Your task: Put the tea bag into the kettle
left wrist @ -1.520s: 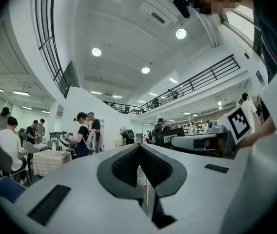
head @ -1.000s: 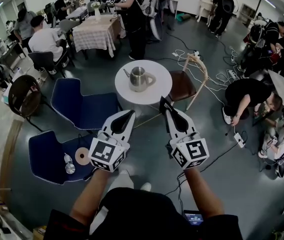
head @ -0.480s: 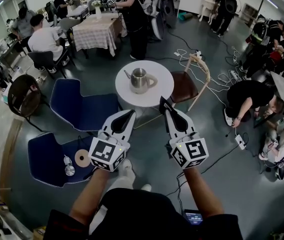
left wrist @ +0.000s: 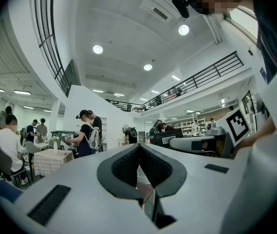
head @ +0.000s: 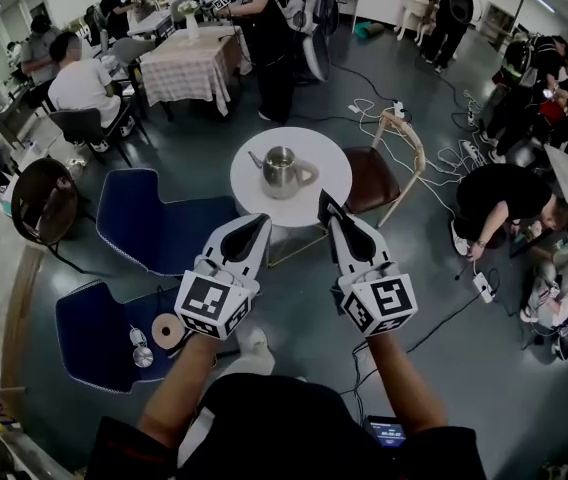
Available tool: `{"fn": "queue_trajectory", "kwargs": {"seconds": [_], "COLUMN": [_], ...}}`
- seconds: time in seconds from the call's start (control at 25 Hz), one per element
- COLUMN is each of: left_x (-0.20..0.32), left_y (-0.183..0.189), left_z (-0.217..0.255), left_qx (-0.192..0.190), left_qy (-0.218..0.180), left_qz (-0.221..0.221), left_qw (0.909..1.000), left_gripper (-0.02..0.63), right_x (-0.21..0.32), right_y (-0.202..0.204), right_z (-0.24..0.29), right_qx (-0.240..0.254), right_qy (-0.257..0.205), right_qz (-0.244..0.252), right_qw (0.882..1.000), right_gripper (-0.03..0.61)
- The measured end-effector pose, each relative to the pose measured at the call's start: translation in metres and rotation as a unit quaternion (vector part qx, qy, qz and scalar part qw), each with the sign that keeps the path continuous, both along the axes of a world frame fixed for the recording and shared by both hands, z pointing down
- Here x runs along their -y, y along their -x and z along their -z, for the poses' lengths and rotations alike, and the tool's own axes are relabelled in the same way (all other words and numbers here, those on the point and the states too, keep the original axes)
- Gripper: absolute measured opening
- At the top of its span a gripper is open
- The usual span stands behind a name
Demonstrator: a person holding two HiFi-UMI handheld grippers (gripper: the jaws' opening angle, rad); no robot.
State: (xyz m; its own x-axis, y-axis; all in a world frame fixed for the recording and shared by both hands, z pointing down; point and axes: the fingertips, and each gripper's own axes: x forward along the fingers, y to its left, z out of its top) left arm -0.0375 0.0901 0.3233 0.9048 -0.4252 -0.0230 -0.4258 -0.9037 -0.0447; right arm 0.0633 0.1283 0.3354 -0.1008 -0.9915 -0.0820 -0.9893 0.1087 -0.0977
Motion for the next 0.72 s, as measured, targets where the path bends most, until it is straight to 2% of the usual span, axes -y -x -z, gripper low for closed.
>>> {"fn": "queue_trajectory", "kwargs": {"seconds": [0.72], "left_x": [0.123], "left_y": [-0.001], "left_z": [-0.01], "left_qx": [-0.007], "left_qy": [0.017], "left_qz": [-0.011], "left_qw": [0.9998], "left_gripper": [0.015], "right_x": [0.117], "right_y": [-0.005], "right_z": [0.002], "right_qx": [0.001], "right_qy": [0.007], "right_qz": [-0.016], "right_qw": [1.0], "right_gripper": [0.02]}}
